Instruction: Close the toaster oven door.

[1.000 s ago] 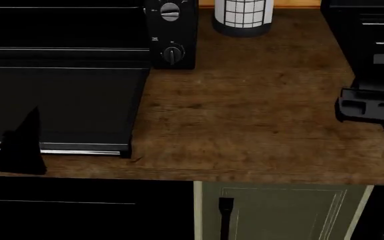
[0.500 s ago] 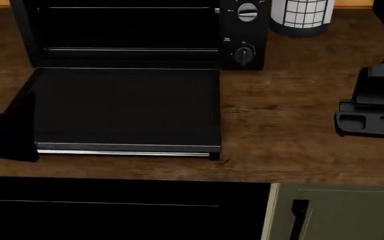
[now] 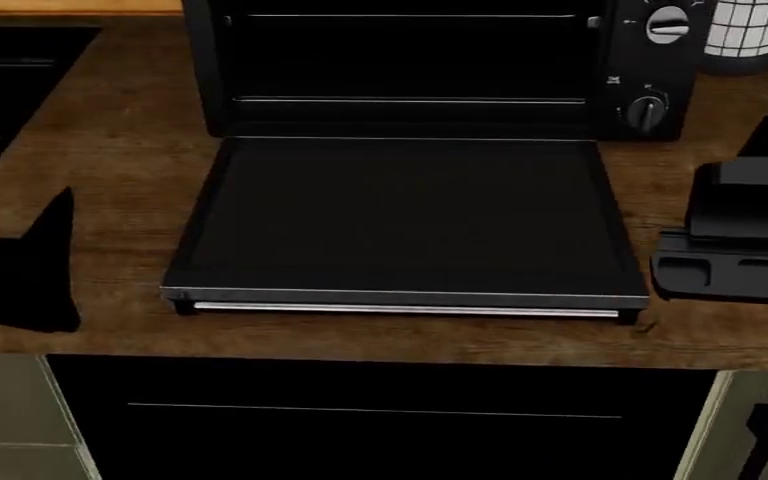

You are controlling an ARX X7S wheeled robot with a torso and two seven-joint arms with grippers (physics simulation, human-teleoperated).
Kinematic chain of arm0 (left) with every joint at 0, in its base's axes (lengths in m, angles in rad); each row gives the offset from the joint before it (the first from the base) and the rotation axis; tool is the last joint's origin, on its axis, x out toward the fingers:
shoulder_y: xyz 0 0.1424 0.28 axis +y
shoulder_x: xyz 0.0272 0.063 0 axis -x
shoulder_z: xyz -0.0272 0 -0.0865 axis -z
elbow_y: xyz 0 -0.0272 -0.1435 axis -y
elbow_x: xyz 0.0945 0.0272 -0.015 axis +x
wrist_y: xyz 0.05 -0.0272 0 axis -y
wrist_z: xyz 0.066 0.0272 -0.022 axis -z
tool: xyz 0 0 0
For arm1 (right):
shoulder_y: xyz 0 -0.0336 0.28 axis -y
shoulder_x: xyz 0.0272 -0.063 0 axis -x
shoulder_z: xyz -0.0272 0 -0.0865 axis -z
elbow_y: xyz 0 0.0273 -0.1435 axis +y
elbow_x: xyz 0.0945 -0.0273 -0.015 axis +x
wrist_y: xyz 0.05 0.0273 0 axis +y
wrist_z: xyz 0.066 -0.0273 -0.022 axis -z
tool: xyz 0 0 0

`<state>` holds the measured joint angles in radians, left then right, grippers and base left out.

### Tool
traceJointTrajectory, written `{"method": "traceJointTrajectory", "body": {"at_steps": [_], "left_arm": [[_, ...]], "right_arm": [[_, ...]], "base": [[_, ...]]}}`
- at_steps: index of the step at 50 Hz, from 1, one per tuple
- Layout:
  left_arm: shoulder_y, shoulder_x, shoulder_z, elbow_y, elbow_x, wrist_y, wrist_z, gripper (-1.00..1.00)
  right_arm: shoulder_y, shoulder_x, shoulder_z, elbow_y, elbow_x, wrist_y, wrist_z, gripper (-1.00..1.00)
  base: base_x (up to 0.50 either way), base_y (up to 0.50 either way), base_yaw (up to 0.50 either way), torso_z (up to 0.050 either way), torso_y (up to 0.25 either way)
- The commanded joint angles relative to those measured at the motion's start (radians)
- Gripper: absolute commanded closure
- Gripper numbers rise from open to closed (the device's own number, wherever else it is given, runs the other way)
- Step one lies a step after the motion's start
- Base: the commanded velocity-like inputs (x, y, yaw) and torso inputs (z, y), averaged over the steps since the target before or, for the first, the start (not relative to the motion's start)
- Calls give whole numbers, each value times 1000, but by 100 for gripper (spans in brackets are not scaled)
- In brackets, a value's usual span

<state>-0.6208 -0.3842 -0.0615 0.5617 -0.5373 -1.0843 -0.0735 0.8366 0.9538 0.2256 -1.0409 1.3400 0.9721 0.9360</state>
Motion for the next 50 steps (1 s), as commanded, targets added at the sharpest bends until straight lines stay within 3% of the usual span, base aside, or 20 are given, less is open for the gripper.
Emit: {"method": "traceJointTrajectory", "body": {"at_steps": [1,9,41,50], "left_arm": [[13,-9,18,-6,10,36,10,-100],[10,-5,14,1,0,27,4,-100],[4,-7,33,0,-9,40,0,-100],[27,-57,55,-18,15,176,94,-100]], "right_arm": [[-27,32,-18,1,-6,-57,8,-100],[-27,63,-46,0,-2,-87,16,-100],[-149,180,-93,5,-56,-283,46,-100],[-106,190,-132,7,-39,-287,58,-100]], "base": [[0,0,0,0,0],[0,0,0,0,0],[464,105,0,0,0],[0,0,0,0,0]]}}
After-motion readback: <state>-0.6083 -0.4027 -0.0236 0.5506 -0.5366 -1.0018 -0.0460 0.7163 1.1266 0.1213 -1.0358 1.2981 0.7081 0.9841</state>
